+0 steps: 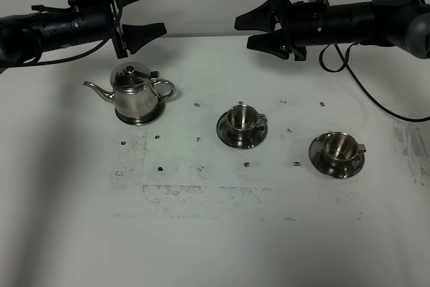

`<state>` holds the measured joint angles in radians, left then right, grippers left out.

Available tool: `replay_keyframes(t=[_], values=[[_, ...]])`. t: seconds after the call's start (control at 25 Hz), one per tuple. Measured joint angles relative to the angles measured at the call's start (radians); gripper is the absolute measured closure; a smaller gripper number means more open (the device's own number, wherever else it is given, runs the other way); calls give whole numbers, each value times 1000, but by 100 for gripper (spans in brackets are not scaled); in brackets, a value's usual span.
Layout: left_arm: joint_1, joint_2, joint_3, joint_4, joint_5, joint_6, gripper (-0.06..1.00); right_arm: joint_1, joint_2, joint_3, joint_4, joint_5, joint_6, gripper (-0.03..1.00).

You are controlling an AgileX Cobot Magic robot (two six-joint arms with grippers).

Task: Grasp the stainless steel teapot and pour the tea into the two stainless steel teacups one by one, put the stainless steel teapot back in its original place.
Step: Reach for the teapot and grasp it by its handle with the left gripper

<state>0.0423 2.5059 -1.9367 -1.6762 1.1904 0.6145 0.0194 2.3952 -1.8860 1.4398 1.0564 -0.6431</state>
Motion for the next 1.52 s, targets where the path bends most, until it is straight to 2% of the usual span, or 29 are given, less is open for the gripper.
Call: replay_keyframes(t=[0.16, 0.44, 0.64, 0.96, 1.2, 1.36, 1.52], values=[[18, -5, 0, 14, 0, 0, 21, -36, -2, 0, -48, 35, -8, 44], [58, -107, 0, 160, 2, -11, 21, -99, -51, 0, -199, 54, 5, 44], [90, -192, 0, 318, 4, -50, 21, -145, -122, -3, -327, 99, 37, 44], [111, -303, 0, 612, 4, -134, 21, -171, -261, -8, -621, 154, 112, 44], [111, -369, 0, 764, 4, -174, 21, -171, -387, -2, -787, 157, 183, 44], [111, -404, 0, 812, 4, -183, 21, -171, -532, 71, -867, 151, 193, 44], [111, -414, 0, 832, 4, -191, 21, -171, -715, 222, -936, 76, 205, 44]])
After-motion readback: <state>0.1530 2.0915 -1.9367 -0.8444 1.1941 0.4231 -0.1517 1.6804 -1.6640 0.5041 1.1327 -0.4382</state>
